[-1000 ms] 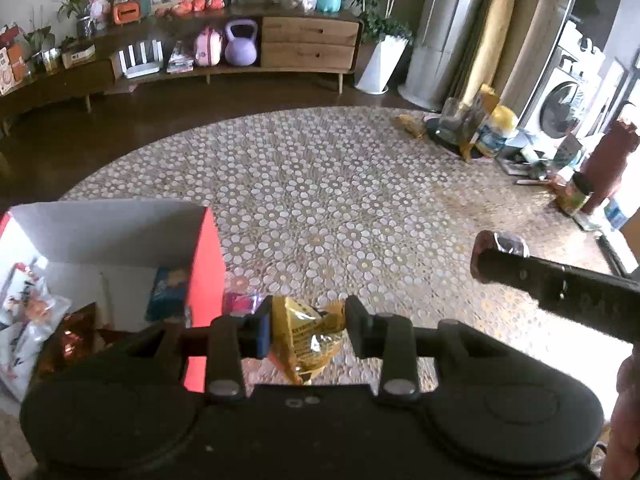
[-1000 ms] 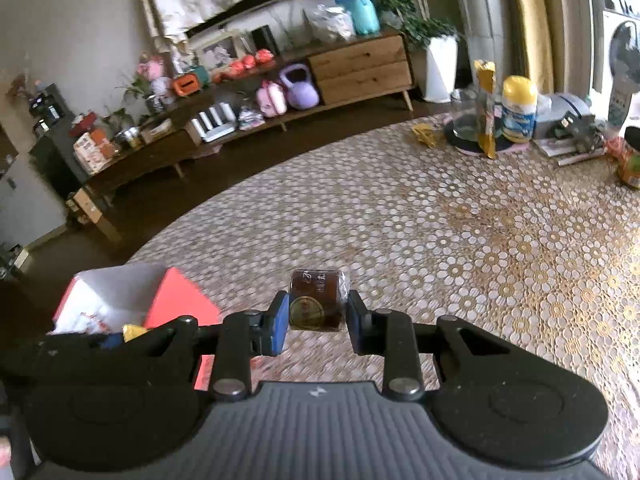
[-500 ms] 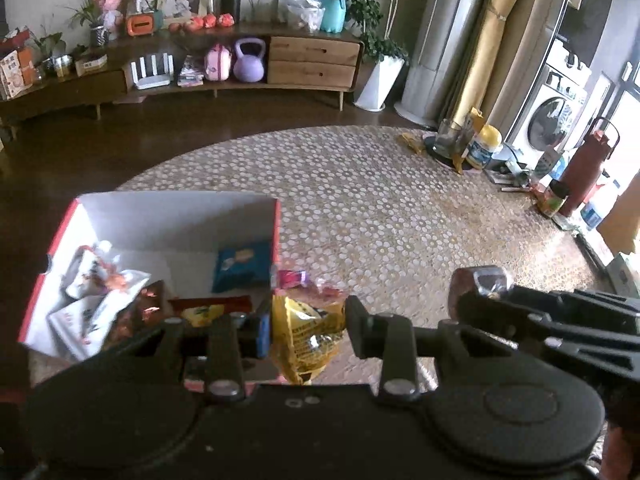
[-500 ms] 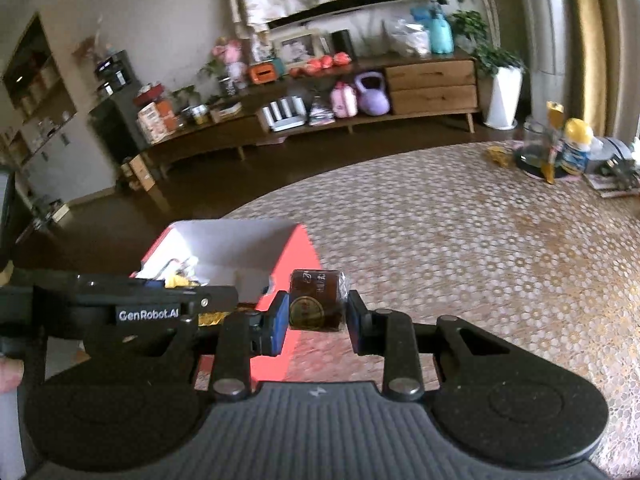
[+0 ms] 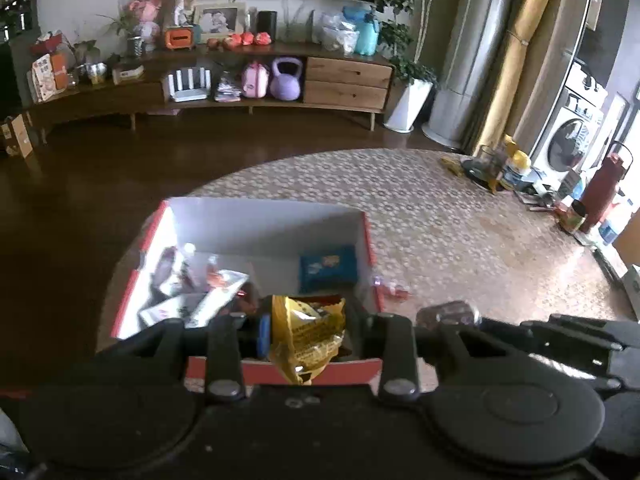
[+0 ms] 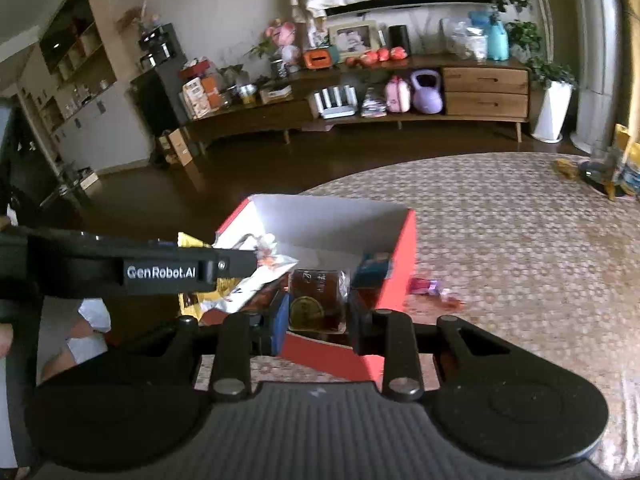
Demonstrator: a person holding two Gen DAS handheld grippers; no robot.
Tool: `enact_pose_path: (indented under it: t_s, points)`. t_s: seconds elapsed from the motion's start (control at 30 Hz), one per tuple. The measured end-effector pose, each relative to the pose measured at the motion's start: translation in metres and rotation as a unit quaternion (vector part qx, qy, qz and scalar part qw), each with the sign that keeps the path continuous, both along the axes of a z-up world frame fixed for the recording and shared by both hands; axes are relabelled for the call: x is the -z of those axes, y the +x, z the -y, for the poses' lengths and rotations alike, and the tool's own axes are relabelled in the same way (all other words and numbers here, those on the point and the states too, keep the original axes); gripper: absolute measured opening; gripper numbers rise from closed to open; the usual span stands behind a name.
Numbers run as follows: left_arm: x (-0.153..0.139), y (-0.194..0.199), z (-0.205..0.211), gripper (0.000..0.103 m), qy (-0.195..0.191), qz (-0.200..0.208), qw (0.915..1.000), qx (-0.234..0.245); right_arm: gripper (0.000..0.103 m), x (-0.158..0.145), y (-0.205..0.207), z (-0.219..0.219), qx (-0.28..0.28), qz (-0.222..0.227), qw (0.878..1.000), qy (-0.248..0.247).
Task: Organize snacks
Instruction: 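Carry the yellow wrapper and brown packet over the shoebox with both tools, then open both tools to drop the yellow wrapper and brown packet into the box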
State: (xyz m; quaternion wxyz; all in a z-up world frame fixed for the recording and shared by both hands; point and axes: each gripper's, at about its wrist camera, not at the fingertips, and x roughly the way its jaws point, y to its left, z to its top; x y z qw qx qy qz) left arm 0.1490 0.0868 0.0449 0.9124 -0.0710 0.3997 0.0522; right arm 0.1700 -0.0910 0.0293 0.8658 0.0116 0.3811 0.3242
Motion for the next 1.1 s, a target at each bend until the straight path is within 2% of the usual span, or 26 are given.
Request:
enact_pose_path:
  t_s: [0.27, 0.53, 0.73, 1.1]
  points:
    - [0.010, 0.006, -0.049, 0.034, 0.009, -0.004, 0.9996, -0.027, 0.029, 0.015, 0.006, -0.048, -0.009, 0.000, 1.000, -0.015]
    - [0.036, 0.038, -0.081, 0.034, 0.008, -0.025, 0.9985, -0.048, 0.029, 0.048, 0.040, -0.084, 0.002, -0.007, 0.999, -0.038]
    - [0.054, 0.070, -0.088, 0.034, 0.012, -0.028, 0.9984, -0.047, 0.029, 0.078, 0.072, -0.101, 0.011, -0.023, 0.998, -0.058]
    - [0.100, 0.118, -0.089, 0.034, 0.009, -0.065, 0.9972, -0.036, 0.029, 0.118, 0.114, -0.117, 0.018, -0.059, 0.993, -0.096]
